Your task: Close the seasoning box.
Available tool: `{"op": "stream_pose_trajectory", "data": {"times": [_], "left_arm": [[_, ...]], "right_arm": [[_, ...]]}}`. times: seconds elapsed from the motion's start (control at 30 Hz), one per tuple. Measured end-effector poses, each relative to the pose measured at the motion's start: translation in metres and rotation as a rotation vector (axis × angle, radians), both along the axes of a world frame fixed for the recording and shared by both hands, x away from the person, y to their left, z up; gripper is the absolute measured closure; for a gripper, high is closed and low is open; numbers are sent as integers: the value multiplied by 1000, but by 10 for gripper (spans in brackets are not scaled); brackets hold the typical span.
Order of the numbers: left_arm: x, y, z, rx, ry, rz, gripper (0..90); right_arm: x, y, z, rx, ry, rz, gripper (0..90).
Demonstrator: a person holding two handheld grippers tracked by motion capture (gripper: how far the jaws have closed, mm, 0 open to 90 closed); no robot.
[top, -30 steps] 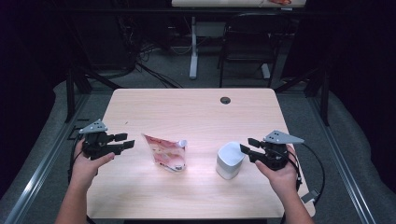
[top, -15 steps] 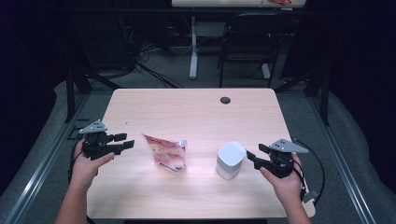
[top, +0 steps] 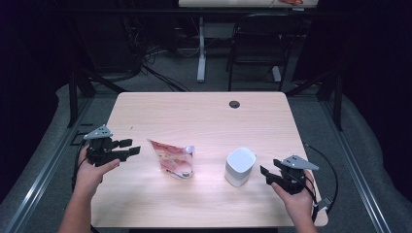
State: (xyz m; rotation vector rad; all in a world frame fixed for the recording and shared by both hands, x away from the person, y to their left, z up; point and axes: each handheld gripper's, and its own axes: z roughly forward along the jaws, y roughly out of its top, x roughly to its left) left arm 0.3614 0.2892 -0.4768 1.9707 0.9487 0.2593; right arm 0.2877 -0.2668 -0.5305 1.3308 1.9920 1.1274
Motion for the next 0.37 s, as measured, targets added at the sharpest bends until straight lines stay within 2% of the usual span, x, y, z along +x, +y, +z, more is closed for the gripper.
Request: {"op": "stream_pose_trajectory", "data": {"times": [0.13,0.37], "left_arm": [[0,-1,-1,1,2,1,463],[1,-1,-2,5,3,3,452]], "right_arm": [[-1,-1,-9,16,11,-14,405],[1,-1,-20,0,32,-15,405]]}}
